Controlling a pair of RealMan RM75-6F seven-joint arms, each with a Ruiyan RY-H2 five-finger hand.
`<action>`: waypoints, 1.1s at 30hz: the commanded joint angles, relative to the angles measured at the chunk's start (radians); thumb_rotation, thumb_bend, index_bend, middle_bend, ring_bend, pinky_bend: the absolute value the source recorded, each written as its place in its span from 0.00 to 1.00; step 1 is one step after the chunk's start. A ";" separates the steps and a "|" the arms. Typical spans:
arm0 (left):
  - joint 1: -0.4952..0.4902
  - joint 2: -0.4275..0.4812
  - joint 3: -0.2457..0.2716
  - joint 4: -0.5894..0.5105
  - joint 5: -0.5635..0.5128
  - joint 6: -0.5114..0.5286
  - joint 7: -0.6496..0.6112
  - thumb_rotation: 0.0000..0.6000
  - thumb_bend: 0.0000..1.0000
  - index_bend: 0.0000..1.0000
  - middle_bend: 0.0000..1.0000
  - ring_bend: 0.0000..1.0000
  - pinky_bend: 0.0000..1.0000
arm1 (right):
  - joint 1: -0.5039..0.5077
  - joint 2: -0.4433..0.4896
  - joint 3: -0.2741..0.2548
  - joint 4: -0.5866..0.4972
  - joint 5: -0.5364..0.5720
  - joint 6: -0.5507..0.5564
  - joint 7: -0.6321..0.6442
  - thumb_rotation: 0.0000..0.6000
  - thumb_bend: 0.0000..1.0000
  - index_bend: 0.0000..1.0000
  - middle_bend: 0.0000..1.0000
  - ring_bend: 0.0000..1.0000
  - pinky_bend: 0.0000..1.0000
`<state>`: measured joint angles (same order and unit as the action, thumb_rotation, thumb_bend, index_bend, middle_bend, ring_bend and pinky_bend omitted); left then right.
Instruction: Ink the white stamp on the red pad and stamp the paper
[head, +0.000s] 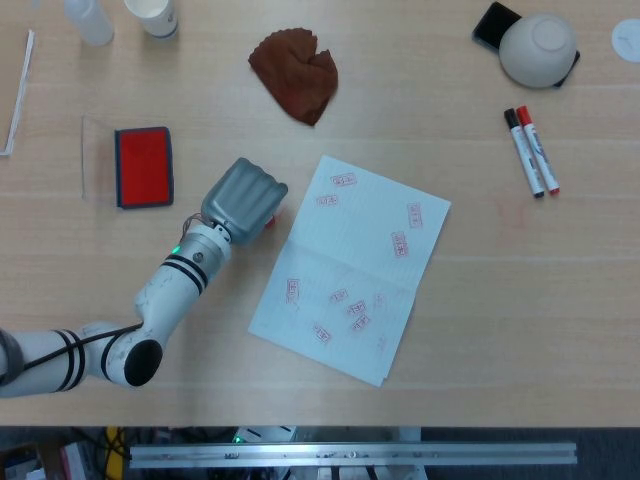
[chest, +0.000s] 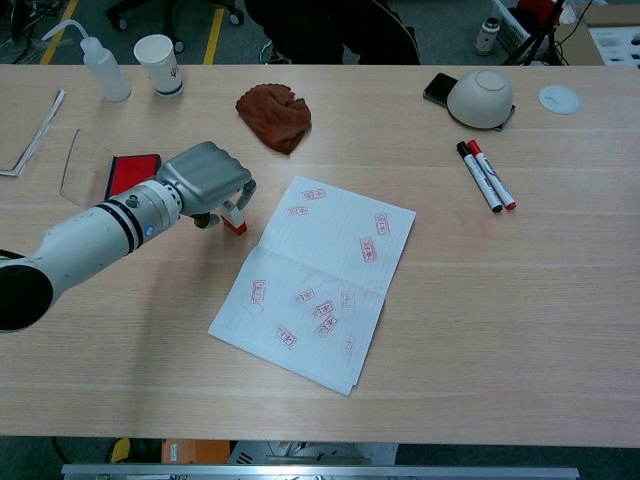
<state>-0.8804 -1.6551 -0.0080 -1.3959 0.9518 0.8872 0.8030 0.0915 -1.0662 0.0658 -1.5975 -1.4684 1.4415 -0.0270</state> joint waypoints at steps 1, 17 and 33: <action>0.000 -0.003 0.001 0.003 0.000 0.001 0.000 1.00 0.28 0.48 1.00 1.00 1.00 | 0.000 0.000 0.000 0.001 0.001 -0.001 0.001 1.00 0.28 0.16 0.27 0.17 0.29; -0.004 -0.023 0.003 0.014 0.004 0.009 0.010 1.00 0.31 0.53 1.00 1.00 1.00 | -0.006 0.000 0.000 0.009 0.005 0.002 0.010 1.00 0.28 0.16 0.27 0.17 0.29; 0.001 -0.028 -0.001 0.023 0.039 0.017 -0.017 1.00 0.31 0.57 1.00 1.00 1.00 | -0.011 0.001 0.001 0.011 0.004 0.009 0.013 1.00 0.28 0.16 0.27 0.17 0.29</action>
<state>-0.8797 -1.6830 -0.0086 -1.3725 0.9906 0.9034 0.7868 0.0806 -1.0649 0.0671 -1.5868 -1.4647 1.4507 -0.0142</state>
